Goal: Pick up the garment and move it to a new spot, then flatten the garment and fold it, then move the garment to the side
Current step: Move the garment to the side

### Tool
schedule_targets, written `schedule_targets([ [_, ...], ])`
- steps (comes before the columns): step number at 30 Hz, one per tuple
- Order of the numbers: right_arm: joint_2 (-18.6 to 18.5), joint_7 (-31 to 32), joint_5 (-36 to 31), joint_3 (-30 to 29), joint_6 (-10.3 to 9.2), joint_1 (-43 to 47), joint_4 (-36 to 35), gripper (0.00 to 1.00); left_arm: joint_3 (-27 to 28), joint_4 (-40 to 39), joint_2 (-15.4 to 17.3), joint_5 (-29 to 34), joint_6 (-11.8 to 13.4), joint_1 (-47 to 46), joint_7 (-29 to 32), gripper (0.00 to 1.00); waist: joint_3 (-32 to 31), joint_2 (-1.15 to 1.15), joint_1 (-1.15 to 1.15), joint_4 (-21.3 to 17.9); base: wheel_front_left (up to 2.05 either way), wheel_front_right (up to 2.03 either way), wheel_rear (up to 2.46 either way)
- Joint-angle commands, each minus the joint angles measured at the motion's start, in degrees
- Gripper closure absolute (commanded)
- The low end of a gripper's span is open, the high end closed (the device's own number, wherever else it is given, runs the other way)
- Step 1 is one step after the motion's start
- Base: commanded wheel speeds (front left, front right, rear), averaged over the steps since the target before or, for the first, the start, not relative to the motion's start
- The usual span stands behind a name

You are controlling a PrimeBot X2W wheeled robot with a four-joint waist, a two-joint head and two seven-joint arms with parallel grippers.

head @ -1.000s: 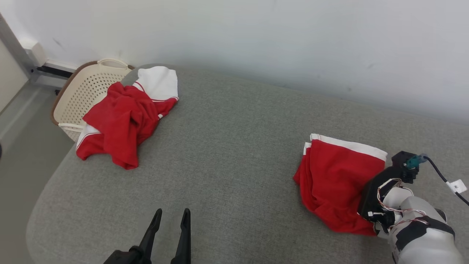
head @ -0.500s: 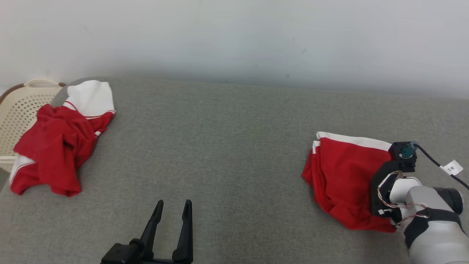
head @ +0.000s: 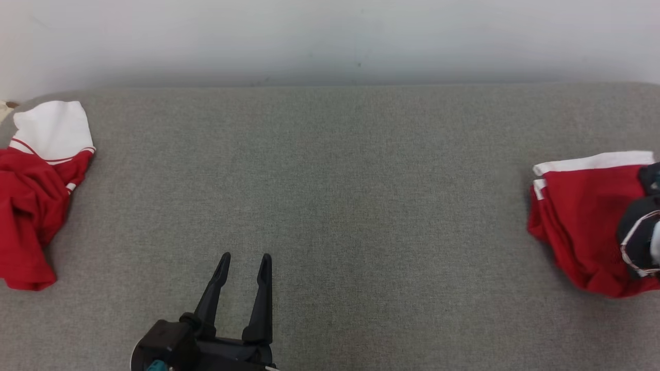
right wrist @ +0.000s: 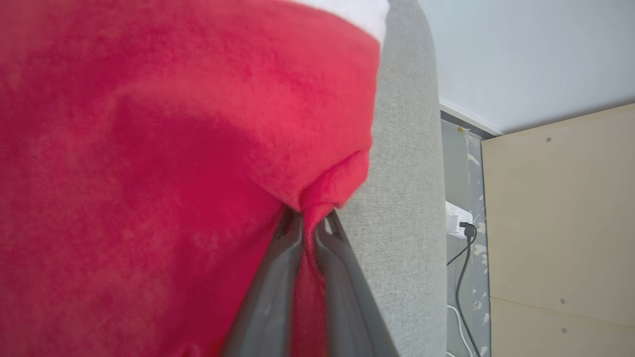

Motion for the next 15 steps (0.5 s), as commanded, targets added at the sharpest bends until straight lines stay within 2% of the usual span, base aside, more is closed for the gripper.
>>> schedule_targets([
  [1, -2.0, -1.5, 1.2, 2.2, -0.15, -1.0, 0.1, 1.00, 0.6, -0.4, -0.3, 0.5, -0.3, -0.7, -0.2, 0.00, 1.3, -0.01, -0.01, -0.3, 0.00, 0.00, 0.00],
  [7, -6.4, -2.4, 3.5, 6.3, -0.16, -1.9, 0.4, 1.00, 1.8, -0.5, -0.9, 0.8, -0.9, -0.3, -0.2, 0.00, 1.1, -0.01, -0.01, -0.2, 0.00, 0.00, 0.00],
  [10, -5.4, -3.0, 6.4, 8.6, -0.15, -2.3, 0.2, 1.00, 2.6, -0.5, -1.2, 1.0, -0.9, 0.4, -0.2, 0.00, 0.7, -0.01, -0.01, -0.7, 0.00, 0.00, 0.00],
  [15, -7.8, -1.7, 8.5, 12.1, -0.15, -3.1, -0.2, 1.00, 3.2, -0.2, -2.2, 1.5, -1.6, 0.9, -0.2, 0.00, 0.0, -0.01, -0.01, -1.1, 0.00, 0.00, 0.00],
])
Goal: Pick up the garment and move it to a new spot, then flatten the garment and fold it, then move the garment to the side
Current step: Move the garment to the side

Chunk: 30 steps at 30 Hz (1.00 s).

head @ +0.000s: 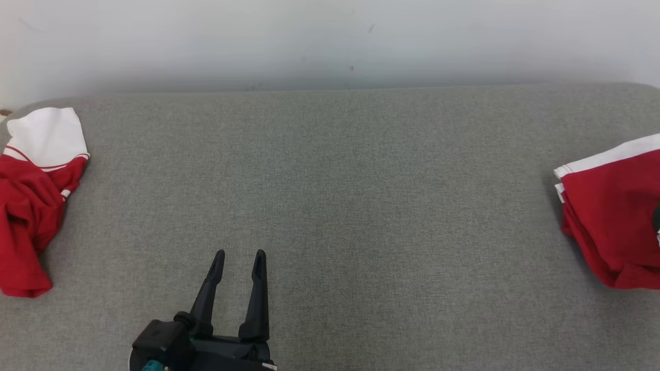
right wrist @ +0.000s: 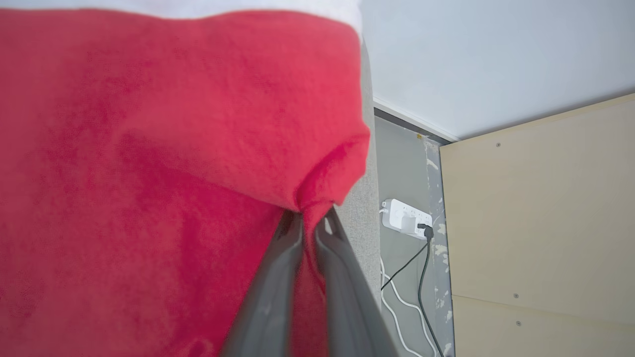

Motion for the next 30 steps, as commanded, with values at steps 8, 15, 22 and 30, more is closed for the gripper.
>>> schedule_targets([
  [8, -2.8, 0.3, 0.6, 2.2, -0.15, 1.1, -1.3, 0.00, 0.4, 1.3, -1.4, 1.0, -1.3, 1.5, -0.2, 0.00, -2.1, -0.01, 0.00, 0.7, 0.00, 0.00, 0.00],
  [15, -1.4, -2.5, 1.6, 0.9, -0.15, 3.2, -3.3, 0.00, 1.4, 2.5, -1.4, 1.6, -1.0, 2.8, -0.2, 0.00, -5.1, -0.01, 0.00, 1.3, 0.00, 0.00, 0.00],
  [22, 3.5, -13.2, 6.5, -4.7, -0.15, 9.0, -7.4, 0.00, 2.2, 4.6, 0.6, 2.0, 0.8, 4.7, 0.9, 0.00, -10.2, -0.01, 0.00, 2.3, 0.00, 0.00, 0.00],
  [30, 14.9, -24.1, 16.1, -10.6, -0.15, 19.9, -17.2, 0.00, 6.9, 4.8, 2.2, 2.4, 5.2, 7.5, 0.3, 0.00, -14.6, -0.01, 0.00, 1.9, 0.00, 0.00, 0.00],
])
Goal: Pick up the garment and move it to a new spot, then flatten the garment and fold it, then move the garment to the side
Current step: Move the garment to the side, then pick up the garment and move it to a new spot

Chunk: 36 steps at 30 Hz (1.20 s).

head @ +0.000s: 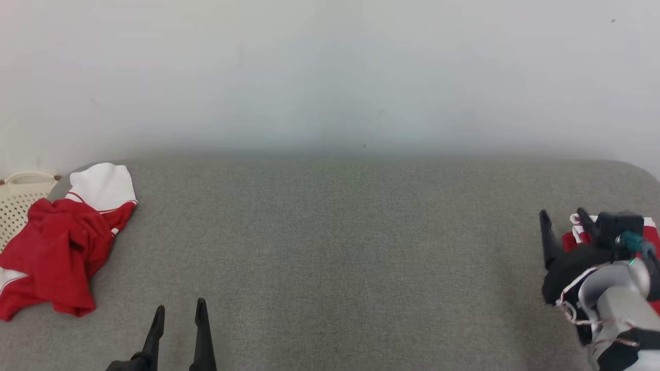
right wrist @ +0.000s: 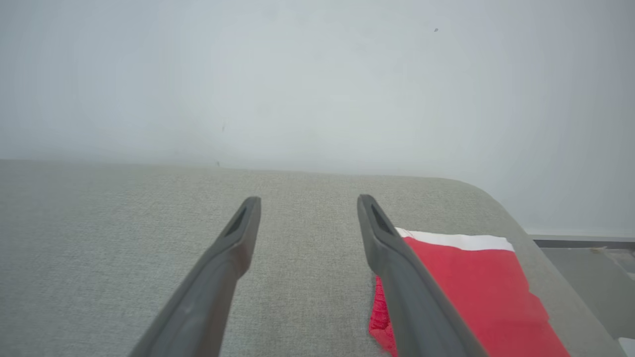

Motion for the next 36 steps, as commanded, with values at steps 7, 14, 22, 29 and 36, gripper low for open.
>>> schedule_targets([
  [7, 8.0, -3.2, 1.9, -4.4, -0.15, 13.1, -12.4, 0.00, 1.3, -0.9, 0.9, 3.4, 1.0, 2.6, -0.8, 0.00, -4.2, 0.01, 0.01, -0.5, 0.00, 0.00, 0.00],
  [14, 13.7, -2.3, -1.5, -6.3, -0.15, 24.8, -27.0, 0.00, 2.8, -1.5, 0.5, 6.8, -0.1, 4.6, -0.9, 0.00, -5.1, 0.01, 0.01, -0.8, 0.00, 0.00, 0.00],
  [22, 15.4, 2.4, -3.4, -5.2, -0.15, 34.5, -37.7, 0.00, 4.9, -2.4, -1.3, 9.8, -2.2, 8.4, -0.9, 0.00, -5.5, 0.01, 0.01, -2.7, 0.00, 0.00, 0.00],
  [29, 15.4, 3.8, -1.8, -2.8, -0.15, 36.8, -40.4, 0.00, 7.7, -0.6, -3.5, 11.7, -3.9, 9.7, -0.9, 0.00, -5.5, 0.01, 0.01, -3.8, 0.00, 0.00, 0.00],
  [36, 15.4, 4.0, -2.1, -2.8, -0.15, 37.0, -40.8, 0.00, 9.2, 0.7, -4.9, 13.2, -4.8, 7.7, -0.9, 0.00, -5.0, 0.01, 0.01, -3.7, 0.00, 0.00, 0.00],
])
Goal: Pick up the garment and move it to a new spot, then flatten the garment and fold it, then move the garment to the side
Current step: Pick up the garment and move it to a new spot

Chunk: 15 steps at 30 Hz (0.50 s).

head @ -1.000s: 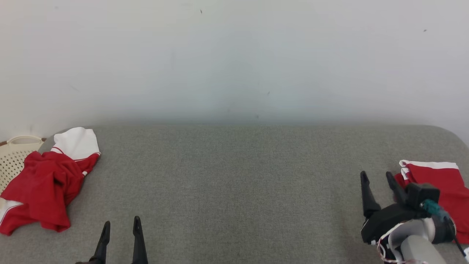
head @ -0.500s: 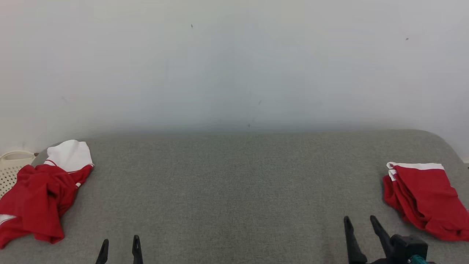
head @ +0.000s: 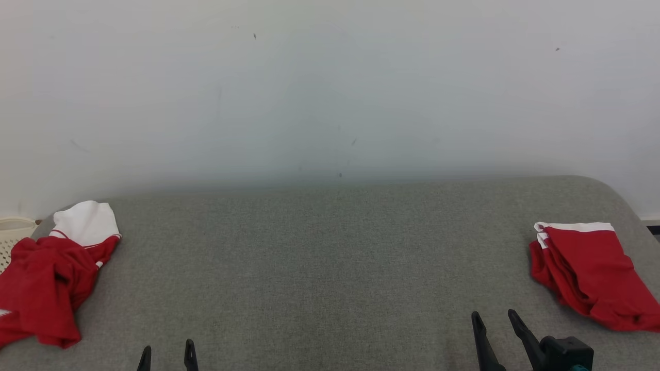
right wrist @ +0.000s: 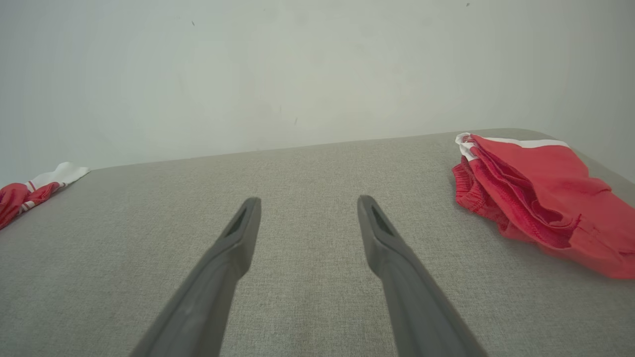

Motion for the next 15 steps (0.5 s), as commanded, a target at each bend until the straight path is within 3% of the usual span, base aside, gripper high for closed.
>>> schedule_targets([
  [1, 0.0, 0.0, 0.1, -0.1, -0.15, 0.4, -0.1, 0.00, 0.3, 0.5, -0.3, 0.8, -0.2, -0.5, -0.2, 0.00, 0.2, 0.00, 0.00, 0.1, 0.00, 0.00, 0.00],
  [15, 0.0, -0.1, 0.8, 0.6, -0.15, 1.1, -0.5, 0.00, 1.4, 1.3, -1.2, 1.6, -0.6, -1.7, -0.2, 0.00, 0.0, 0.00, 0.00, 3.9, 0.00, 0.00, 0.00],
])
